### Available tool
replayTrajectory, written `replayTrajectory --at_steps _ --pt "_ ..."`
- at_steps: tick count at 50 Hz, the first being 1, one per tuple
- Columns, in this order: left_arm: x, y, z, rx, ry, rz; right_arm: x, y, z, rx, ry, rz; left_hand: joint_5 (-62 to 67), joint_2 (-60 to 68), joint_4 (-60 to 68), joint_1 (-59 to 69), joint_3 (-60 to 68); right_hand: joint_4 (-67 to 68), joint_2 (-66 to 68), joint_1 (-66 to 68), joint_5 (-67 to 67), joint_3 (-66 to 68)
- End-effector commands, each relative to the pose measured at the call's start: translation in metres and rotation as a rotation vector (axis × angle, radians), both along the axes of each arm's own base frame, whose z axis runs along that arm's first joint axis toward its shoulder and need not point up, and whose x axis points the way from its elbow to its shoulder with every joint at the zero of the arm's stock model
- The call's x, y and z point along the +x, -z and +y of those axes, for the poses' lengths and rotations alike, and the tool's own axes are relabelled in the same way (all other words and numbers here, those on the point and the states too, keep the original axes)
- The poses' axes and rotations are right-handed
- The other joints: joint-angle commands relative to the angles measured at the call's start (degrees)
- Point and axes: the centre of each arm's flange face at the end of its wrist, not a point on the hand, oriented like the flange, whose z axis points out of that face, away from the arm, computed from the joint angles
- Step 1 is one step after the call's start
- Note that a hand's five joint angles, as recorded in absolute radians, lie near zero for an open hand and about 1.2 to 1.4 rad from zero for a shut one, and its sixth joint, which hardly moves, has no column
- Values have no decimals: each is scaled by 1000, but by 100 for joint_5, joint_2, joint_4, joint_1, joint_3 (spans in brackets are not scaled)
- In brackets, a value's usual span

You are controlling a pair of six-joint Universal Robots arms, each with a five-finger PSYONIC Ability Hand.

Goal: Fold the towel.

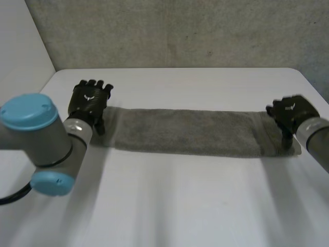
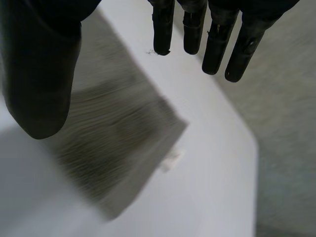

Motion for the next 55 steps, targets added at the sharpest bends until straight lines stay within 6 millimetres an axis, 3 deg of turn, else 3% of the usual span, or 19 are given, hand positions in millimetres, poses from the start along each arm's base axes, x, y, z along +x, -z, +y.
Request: replayTrajectory --at_steps 1,24,27,29,30,31,38,43,45,46,48,50,54,55 --pt "13 12 27 107 -17 165 -6 29 21 102 -13 -21 -112 69 68 42 65 500 520 474 399 476" --pt "27 18 22 100 -63 218 -31 71 -15 39 24 -69 -96 86 85 59 82 2251 2272 2225 2150 2227" --pt "27 19 22 103 -63 217 -32 74 -18 41 26 -69 -96 86 85 59 82 3058 3079 3032 2958 3035" --pt "27 19 23 101 -62 216 -35 73 -21 35 33 -70 -112 69 68 42 65 5149 5170 5123 5048 5125" --pt "27 19 23 103 -62 215 -35 73 -21 34 33 -70 -96 86 84 59 82 5161 5182 5135 5060 5137" --pt "26 19 23 105 -61 216 -38 73 -23 33 39 -70 -96 86 85 59 82 6194 6214 6168 6093 6170" --pt "27 19 22 103 -63 215 -44 73 -29 26 53 -66 -96 86 85 59 82 6249 6269 6222 6148 6225" --pt "27 19 22 103 -63 215 -64 64 -42 -3 115 -55 -96 86 85 59 82 6249 6269 6222 6148 6225" --pt "28 19 22 103 -65 215 -88 53 -56 -42 182 -42 -96 86 85 59 82 6249 6269 6222 6148 6225" --pt "28 19 22 101 -66 216 -88 53 -56 -42 183 -42 -96 86 85 59 82 6249 6269 6222 6148 6225" --pt "28 18 22 100 -66 216 -115 38 -70 -85 257 3 -96 86 85 59 82 6249 6269 6222 6148 6225" --pt "28 17 22 99 -66 218 -124 32 -75 -92 278 45 -96 86 85 59 82 6249 6269 6222 6148 6225" --pt "28 16 22 94 -65 220 -122 17 -77 -112 260 106 -112 69 68 42 65 6249 6269 6222 6148 6225" --pt "28 16 22 94 -65 220 -103 2 -75 -150 214 106 -96 86 84 59 82 6249 6269 6222 6148 6225"
